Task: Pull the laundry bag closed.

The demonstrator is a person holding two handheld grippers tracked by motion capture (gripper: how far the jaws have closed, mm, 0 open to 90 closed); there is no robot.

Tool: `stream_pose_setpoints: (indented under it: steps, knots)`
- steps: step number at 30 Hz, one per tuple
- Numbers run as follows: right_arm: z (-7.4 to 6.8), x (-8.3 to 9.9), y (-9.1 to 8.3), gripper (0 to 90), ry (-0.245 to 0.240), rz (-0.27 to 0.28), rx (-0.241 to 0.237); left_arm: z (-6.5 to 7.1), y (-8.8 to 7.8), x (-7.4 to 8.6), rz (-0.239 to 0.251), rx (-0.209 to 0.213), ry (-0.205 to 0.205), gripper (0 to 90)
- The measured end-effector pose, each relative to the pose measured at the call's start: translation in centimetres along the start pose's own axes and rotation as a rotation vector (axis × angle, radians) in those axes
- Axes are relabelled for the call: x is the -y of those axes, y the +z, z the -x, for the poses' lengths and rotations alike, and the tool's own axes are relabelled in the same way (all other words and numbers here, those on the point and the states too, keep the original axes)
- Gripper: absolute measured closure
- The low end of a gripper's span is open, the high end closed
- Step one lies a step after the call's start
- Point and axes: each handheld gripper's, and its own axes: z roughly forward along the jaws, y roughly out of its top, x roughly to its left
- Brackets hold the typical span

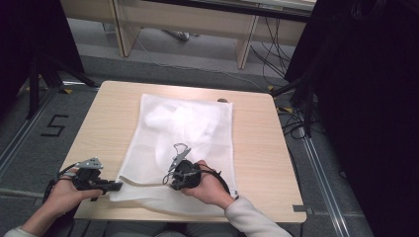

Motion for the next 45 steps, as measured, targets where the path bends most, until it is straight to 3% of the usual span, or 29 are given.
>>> stream_pose_setpoints:
  steps: [11,21,22,45]
  knots:
    - [0.2,0.3,-0.3,82.3,0.001,-0.005,-0.006,0.0,0.1,0.0,0.006,0.003,-0.002,84.9]
    - [0.3,0.9,-0.8,82.3,0.033,-0.012,0.003,0.0,0.1,0.0,0.005,-0.003,-0.005,85.0]
    - [0.4,1.0,-0.8,82.3,0.016,-0.012,-0.003,0.0,0.1,0.1,0.005,-0.003,-0.006,84.9]
    - [0.8,1.7,-1.6,82.3,0.025,-0.016,0.008,0.0,0.1,0.1,0.004,-0.003,-0.006,84.9]
